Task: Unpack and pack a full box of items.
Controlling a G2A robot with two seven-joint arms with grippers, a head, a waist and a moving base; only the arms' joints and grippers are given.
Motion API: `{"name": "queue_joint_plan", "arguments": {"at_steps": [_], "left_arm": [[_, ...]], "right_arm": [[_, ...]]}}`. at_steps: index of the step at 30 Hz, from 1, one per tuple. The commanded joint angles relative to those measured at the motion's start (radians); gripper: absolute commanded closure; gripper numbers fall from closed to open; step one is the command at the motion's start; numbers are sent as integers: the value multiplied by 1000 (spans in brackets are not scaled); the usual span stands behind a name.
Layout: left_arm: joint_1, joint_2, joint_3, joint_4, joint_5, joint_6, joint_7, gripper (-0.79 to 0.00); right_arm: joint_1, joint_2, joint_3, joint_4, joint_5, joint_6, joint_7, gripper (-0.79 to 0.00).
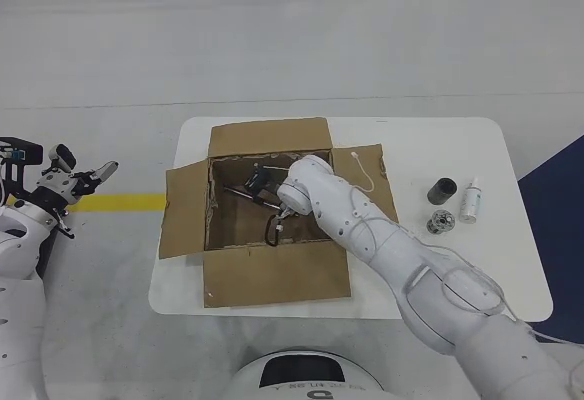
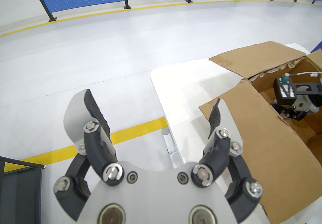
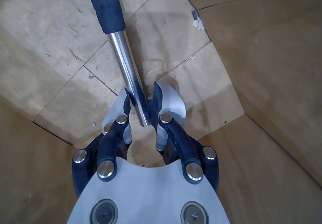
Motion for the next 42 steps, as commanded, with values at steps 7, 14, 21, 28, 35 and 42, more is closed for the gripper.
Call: {"name": "queue_joint_plan", "arguments": {"at_steps": [7,14,21,28,35,42], "left_arm": [[0,0,0,0,0,0,0,-785],[0,0,0,0,0,0,0,-785],[0,0,0,0,0,0,0,-785],[0,0,0,0,0,0,0,-785],[0,0,0,0,0,0,0,-785],[0,0,0,0,0,0,0,-785]], "right_arm": [[31,-26,-3,78,29,-42,19,0],[33,-6,37,63,28,-41,54,0],[-29,54,110,-110,-17,-21,120,0],[-175,134,209,-413,-122,18,263,0],[-316,192,311,-638,-196,14,381,0],[-359,202,332,-745,-258,76,315,-286]]}}
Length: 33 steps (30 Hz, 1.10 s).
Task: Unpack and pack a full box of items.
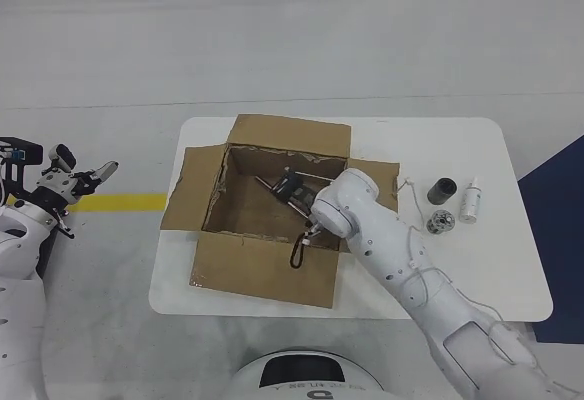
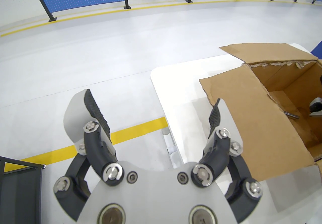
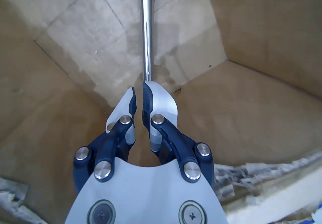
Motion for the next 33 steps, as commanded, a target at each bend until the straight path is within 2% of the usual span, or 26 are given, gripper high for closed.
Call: {"name": "queue_joint_plan", "arguments": {"at_steps": [1,3,4,5,6,20,23,24,25,27,29,33], "left_arm": [[0,0,0,0,0,0,0,-785],[0,0,0,0,0,0,0,-785],[0,0,0,0,0,0,0,-785],[0,0,0,0,0,0,0,-785],[0,0,0,0,0,0,0,-785],[0,0,0,0,0,0,0,-785],[0,0,0,0,0,0,0,-785],[0,0,0,0,0,0,0,-785],[0,0,0,0,0,0,0,-785],[0,0,0,0,0,0,0,-785],[0,0,0,0,0,0,0,-785],[0,0,0,0,0,0,0,-785]], "right_arm": [[3,-6,-12,2,1,28,-53,-289],[21,-15,-33,31,-7,51,-95,-286],[31,-21,-43,46,-7,72,-118,-326],[40,-27,-54,58,-6,92,-131,-696],[49,-33,-66,66,-3,104,-133,-785],[49,-33,-66,66,-3,104,-133,-785],[70,-39,-64,147,-7,112,-192,-785],[80,-46,-73,163,29,87,-225,-785],[96,-51,-73,194,51,75,-251,-625],[128,-63,-89,257,66,70,-291,-428],[154,-77,-105,317,94,60,-338,-379],[204,-105,-142,424,145,19,-379,-372]]}}
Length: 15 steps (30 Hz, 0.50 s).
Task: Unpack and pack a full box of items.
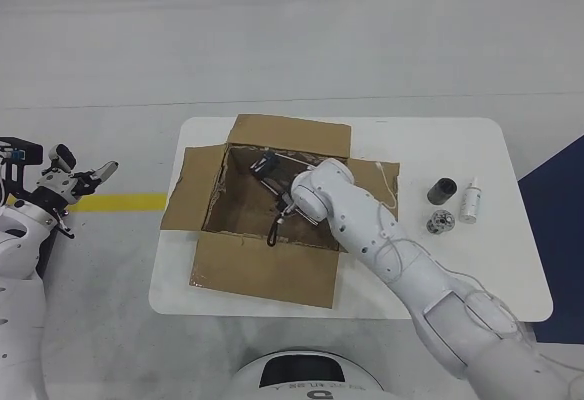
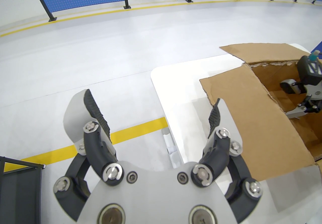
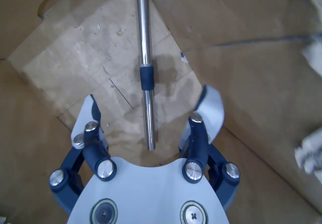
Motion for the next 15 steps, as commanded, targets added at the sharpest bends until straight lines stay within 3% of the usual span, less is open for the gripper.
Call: {"name": "queue_joint_plan", "arguments": {"at_steps": [1,7,15], "left_arm": [[0,0,0,0,0,0,0,-785],[0,0,0,0,0,0,0,-785],[0,0,0,0,0,0,0,-785]], "right_arm": [[22,-13,-17,47,24,-20,-15,-366],[80,-54,-61,201,59,-25,-83,-323],[142,-105,-101,359,102,-35,-106,-332]]}}
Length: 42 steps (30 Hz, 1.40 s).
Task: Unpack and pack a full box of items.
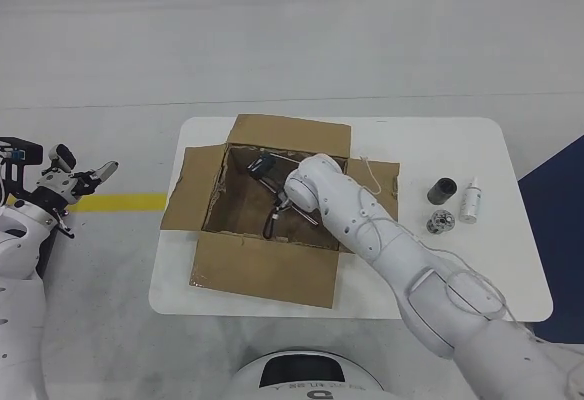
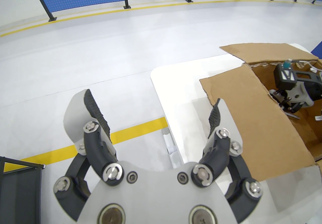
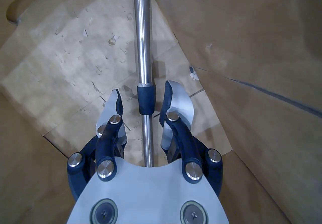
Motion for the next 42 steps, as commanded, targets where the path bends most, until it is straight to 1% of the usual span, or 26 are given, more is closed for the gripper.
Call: {"name": "queue_joint_plan", "arguments": {"at_steps": [1,3,4,5,7,11,15,17,20,23,27,30,33,36,38,40,42], "left_arm": [[0,0,0,0,0,0,0,-785],[0,0,0,0,0,0,0,-785],[0,0,0,0,0,0,0,-785],[0,0,0,0,0,0,0,-785],[0,0,0,0,0,0,0,-785],[0,0,0,0,0,0,0,-785],[0,0,0,0,0,0,0,-785],[0,0,0,0,0,0,0,-785],[0,0,0,0,0,0,0,-785],[0,0,0,0,0,0,0,-785],[0,0,0,0,0,0,0,-785],[0,0,0,0,0,0,0,-785],[0,0,0,0,0,0,0,-785],[0,0,0,0,0,0,0,-785],[0,0,0,0,0,0,0,-785],[0,0,0,0,0,0,0,-785],[0,0,0,0,0,0,0,-785]], "right_arm": [[13,-10,-7,30,9,-6,9,-326],[24,-21,-15,54,17,-12,10,-302],[28,-27,-19,66,20,-16,10,-274],[33,-32,-21,76,23,-16,7,-228],[41,-41,-27,99,27,-16,8,0],[57,-60,-41,136,18,17,18,0],[65,-75,-52,145,19,8,21,0],[64,-76,-48,125,23,-10,9,0],[55,-67,-34,74,15,-14,9,0],[25,-42,-3,-15,-5,-7,5,0],[-61,13,69,-208,-65,9,13,0],[-168,64,150,-404,-124,4,32,0],[-300,113,244,-613,-173,-53,13,0],[-423,149,330,-779,-207,-114,-50,0],[-495,166,379,-868,-228,-132,-127,0],[-564,179,424,-950,-250,-134,-236,0],[-636,191,474,-1014,-262,-130,-379,0]]}}
